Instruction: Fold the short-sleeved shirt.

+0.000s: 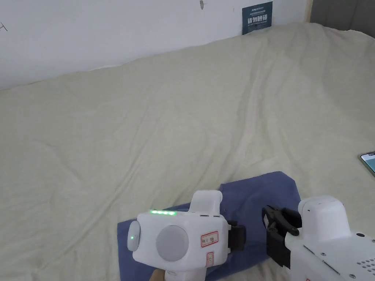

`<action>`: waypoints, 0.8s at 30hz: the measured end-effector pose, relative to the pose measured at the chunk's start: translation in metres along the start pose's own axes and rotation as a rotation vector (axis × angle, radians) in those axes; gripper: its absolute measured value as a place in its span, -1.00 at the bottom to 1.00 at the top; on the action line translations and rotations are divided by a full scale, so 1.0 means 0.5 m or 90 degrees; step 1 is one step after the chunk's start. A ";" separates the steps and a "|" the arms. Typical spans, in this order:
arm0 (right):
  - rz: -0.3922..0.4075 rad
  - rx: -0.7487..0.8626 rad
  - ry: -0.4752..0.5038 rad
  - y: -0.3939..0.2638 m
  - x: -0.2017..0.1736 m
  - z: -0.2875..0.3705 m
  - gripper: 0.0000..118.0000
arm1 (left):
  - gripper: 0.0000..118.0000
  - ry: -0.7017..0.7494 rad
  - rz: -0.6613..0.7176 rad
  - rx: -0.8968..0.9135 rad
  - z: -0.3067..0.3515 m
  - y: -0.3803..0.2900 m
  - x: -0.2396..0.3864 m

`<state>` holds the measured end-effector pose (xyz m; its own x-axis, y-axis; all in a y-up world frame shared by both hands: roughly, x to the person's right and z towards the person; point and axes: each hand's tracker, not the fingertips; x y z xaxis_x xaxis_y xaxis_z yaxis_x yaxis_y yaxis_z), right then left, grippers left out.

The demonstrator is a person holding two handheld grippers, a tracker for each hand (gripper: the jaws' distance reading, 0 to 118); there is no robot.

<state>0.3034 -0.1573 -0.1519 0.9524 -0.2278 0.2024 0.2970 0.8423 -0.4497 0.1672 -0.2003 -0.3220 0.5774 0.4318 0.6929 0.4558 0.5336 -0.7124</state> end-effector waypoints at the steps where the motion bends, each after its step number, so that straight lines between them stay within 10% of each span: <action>1: 0.002 0.003 0.001 0.003 0.003 0.005 -0.91 | -1.00 -0.003 0.008 0.005 0.016 -0.001 -0.010; 10: 0.033 0.001 0.012 0.010 -0.017 0.007 -0.91 | -0.99 0.142 0.146 0.129 0.242 -0.071 -0.203; 11: 0.037 -0.001 0.015 0.010 -0.021 0.006 -0.91 | -0.83 0.156 0.177 0.136 0.263 -0.085 -0.234; 15: 0.055 -0.010 0.026 0.008 -0.024 0.007 -0.91 | 0.88 0.172 0.267 0.135 0.306 -0.142 -0.328; 24: 0.090 -0.039 0.037 0.004 -0.091 -0.016 -0.91 | 0.89 0.147 0.313 0.097 0.257 -0.180 -0.380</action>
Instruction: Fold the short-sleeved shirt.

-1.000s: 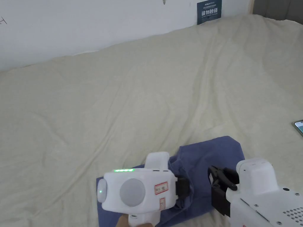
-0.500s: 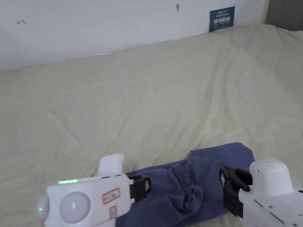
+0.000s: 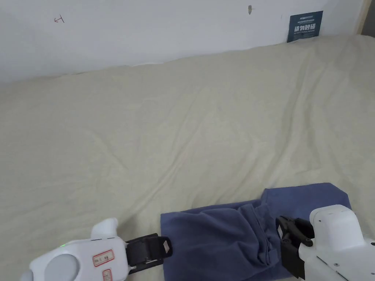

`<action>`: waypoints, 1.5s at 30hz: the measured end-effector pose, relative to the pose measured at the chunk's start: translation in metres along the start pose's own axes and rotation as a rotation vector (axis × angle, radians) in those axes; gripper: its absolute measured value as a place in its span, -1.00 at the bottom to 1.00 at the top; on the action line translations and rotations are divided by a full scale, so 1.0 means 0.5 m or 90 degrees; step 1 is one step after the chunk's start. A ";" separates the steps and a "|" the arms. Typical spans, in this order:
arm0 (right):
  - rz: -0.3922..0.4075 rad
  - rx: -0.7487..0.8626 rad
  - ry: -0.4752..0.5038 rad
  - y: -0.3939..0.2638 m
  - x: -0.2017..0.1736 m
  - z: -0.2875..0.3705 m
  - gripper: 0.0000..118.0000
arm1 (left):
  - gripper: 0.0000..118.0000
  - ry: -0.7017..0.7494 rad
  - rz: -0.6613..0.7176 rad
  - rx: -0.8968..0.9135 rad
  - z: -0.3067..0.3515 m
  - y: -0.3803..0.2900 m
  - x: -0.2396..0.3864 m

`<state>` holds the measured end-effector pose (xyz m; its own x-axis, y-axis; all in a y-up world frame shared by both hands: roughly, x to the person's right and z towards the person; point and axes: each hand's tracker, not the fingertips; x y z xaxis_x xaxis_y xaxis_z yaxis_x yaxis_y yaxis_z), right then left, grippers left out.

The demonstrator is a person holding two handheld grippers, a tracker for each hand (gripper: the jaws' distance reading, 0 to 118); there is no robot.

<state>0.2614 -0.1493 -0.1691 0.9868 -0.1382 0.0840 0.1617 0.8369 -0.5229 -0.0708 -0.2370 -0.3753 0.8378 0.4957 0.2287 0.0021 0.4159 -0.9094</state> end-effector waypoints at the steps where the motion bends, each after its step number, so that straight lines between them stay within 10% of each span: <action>1: 0.002 -0.002 0.000 -0.010 -0.015 -0.038 -0.91 | 0.89 0.001 0.001 -0.008 -0.008 0.000 0.002; 11: -0.001 -0.020 0.006 -0.020 -0.016 -0.051 -0.91 | 0.90 -0.005 -0.044 -0.045 -0.066 0.002 0.074; 16: 0.002 -0.032 0.006 -0.030 -0.014 -0.056 -0.91 | -0.71 0.008 -0.035 -0.039 -0.067 0.017 0.077; 23: -0.009 -0.046 -0.006 -0.033 -0.002 -0.062 -0.91 | -0.85 -0.117 0.025 -0.022 -0.048 0.025 0.071; 45: -0.009 -0.058 -0.023 -0.028 0.014 -0.059 -0.91 | -0.87 -0.038 0.055 0.014 0.077 0.075 -0.108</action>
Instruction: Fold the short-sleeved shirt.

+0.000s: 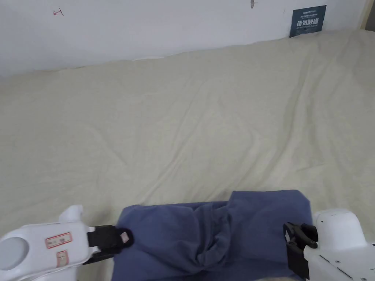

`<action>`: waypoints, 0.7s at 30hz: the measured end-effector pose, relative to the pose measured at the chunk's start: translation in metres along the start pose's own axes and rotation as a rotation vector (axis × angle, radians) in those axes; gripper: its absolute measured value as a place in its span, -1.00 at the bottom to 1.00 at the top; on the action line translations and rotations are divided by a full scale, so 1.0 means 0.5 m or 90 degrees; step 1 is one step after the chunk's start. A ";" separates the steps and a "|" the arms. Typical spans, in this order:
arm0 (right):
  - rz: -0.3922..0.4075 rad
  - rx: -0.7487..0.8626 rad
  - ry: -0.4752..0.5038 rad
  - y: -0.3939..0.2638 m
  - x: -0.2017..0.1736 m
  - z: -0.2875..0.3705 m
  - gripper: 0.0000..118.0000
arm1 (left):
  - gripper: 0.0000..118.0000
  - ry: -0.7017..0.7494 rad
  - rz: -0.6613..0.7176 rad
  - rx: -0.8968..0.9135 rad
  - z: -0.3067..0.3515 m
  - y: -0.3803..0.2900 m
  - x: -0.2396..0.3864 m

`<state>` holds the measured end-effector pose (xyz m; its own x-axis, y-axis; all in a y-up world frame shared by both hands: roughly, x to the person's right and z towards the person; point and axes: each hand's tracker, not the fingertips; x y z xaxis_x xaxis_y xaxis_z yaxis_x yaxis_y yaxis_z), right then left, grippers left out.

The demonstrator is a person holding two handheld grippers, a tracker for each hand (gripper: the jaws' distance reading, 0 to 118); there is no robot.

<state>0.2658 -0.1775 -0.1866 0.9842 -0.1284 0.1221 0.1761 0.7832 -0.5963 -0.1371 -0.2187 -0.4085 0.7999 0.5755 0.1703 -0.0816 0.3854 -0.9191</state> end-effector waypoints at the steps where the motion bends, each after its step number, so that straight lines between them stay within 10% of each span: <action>1: 0.002 0.000 -0.001 0.001 0.000 0.000 -0.91 | -0.87 0.018 -0.012 0.004 0.019 0.002 -0.007; 10: 0.002 -0.001 0.002 0.004 -0.003 -0.005 -0.91 | -0.87 0.115 0.011 0.047 0.172 0.054 -0.101; 21: -0.002 0.001 0.010 0.000 -0.001 -0.003 -0.91 | -0.87 0.003 -0.147 -0.004 0.109 0.044 0.208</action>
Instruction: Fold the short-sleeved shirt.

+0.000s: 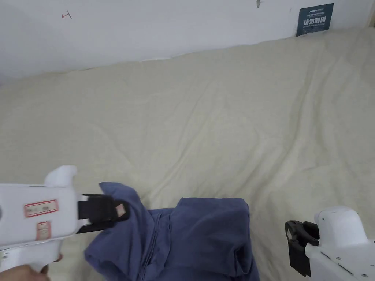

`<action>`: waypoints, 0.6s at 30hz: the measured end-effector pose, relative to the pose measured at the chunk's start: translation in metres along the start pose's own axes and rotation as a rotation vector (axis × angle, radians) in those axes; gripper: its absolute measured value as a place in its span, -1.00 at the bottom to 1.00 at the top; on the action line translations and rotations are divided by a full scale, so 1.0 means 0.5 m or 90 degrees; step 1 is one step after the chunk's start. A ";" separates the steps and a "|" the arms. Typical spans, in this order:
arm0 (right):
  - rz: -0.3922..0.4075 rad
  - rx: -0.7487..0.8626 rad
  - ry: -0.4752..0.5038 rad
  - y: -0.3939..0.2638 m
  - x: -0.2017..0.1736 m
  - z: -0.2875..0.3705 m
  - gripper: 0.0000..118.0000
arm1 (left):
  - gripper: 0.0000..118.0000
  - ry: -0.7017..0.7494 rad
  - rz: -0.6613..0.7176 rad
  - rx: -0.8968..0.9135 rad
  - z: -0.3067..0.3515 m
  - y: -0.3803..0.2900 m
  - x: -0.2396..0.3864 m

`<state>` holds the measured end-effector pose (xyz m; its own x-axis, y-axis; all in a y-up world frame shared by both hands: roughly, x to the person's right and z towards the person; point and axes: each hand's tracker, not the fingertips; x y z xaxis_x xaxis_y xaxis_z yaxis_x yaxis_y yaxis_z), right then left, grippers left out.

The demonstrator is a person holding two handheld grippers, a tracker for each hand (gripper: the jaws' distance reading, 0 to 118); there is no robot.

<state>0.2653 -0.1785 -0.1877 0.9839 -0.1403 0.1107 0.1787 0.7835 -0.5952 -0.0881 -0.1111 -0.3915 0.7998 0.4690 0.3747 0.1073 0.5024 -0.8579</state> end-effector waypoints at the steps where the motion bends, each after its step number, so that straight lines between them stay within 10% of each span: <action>1: -0.001 0.001 0.000 -0.001 0.003 0.002 -0.91 | -0.87 -0.009 -0.008 -0.017 -0.024 0.002 0.024; 16: -0.039 -0.003 -0.022 -0.012 0.054 0.013 -0.91 | -0.86 -0.063 -0.050 -0.168 -0.298 -0.021 0.191; 18: -0.040 -0.005 -0.021 -0.014 0.056 0.012 -0.91 | -0.56 -0.061 -0.038 -0.180 -0.313 -0.017 0.200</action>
<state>0.2913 -0.1843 -0.1757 0.9702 -0.1682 0.1745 0.2399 0.7689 -0.5926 0.0833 -0.1823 -0.4020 0.7294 0.5180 0.4468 0.3234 0.3146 -0.8925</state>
